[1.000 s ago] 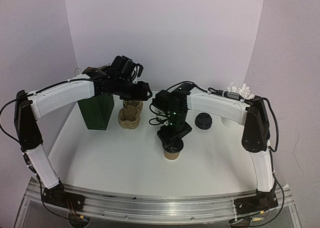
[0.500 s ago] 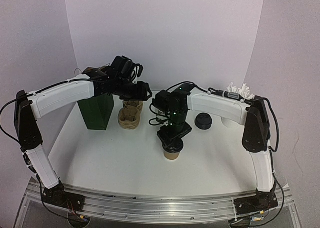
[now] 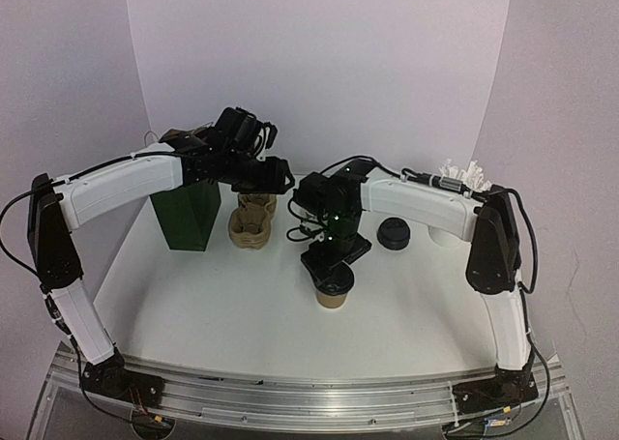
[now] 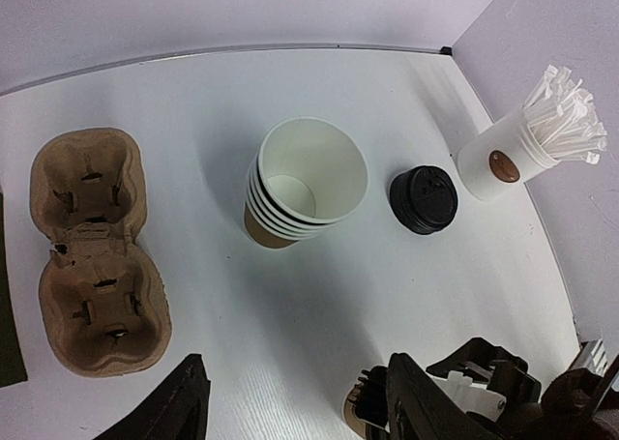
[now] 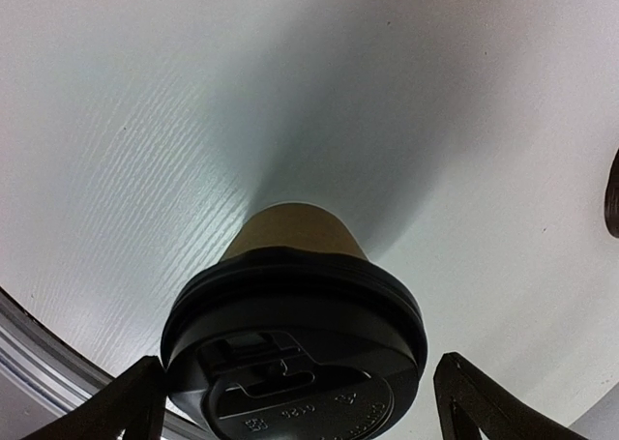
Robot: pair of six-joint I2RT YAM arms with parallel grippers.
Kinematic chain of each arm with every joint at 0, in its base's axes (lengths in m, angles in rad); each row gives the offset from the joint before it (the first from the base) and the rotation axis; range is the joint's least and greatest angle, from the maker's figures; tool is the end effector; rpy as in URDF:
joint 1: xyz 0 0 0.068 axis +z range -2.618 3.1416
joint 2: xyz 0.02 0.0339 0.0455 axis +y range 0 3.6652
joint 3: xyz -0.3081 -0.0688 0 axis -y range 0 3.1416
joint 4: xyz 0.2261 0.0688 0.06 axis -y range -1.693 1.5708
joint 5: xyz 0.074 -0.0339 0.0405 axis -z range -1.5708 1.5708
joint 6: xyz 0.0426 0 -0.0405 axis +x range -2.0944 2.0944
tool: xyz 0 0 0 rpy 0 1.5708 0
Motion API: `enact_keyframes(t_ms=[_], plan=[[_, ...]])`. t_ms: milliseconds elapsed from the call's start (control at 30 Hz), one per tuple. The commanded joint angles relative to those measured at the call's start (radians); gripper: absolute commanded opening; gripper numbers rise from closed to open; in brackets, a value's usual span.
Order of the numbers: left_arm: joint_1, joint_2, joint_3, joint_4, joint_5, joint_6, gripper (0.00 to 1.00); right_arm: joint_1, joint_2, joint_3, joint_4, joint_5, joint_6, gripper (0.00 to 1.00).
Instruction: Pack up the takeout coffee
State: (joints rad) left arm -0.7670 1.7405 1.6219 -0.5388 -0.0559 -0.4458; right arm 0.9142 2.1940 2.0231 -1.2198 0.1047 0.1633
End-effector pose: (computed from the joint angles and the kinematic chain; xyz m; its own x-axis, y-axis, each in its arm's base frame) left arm 0.2867 -0.2730 0.3788 -0.6820 0.0594 -0.7289 0.4067 0.8592 -0.3105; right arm 0.2805 0.3566 0.2699 -0.7188 -0.6678 -0.1935 -0.6683 0.7403 -0.0723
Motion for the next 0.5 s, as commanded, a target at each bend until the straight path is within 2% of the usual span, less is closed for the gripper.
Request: enact_keyframes(t_ms=[0,200,467], plan=[[-0.003,-0.009,-0.015,0.045,-0.004,-0.008,0.62,-0.005,0.000,0.054,-0.017,0.002,-0.007,0.97],[-0.002,-0.004,-0.032,0.047,0.012,-0.019,0.62,-0.005,-0.043,0.050,-0.017,0.018,0.004,0.98],[-0.003,0.044,-0.046,0.013,0.107,-0.025,0.62,-0.005,-0.162,-0.067,-0.015,0.017,0.083,0.98]])
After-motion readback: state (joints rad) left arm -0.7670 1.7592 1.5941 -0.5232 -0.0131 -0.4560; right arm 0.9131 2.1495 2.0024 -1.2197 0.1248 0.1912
